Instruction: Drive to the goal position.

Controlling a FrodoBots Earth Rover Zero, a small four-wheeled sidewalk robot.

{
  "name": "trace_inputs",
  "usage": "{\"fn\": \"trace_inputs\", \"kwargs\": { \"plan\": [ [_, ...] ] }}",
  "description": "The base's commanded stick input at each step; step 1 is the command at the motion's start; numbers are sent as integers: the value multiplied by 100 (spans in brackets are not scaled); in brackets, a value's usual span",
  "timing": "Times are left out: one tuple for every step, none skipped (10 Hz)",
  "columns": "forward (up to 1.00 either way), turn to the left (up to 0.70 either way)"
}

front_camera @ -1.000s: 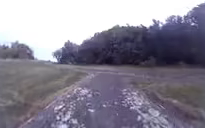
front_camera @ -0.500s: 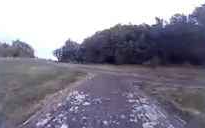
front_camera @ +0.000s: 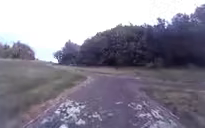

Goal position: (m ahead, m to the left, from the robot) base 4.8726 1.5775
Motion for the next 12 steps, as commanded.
{"fn": "trace_inputs", "kwargs": {
  "plan": [
    [100, 0],
    [100, 0],
    [100, 0],
    [100, 0],
    [100, 0],
    [100, 0],
    [100, 0],
    [100, 0],
    [100, 0],
    [100, 0],
    [100, 0],
    [100, 0]
  ]
}}
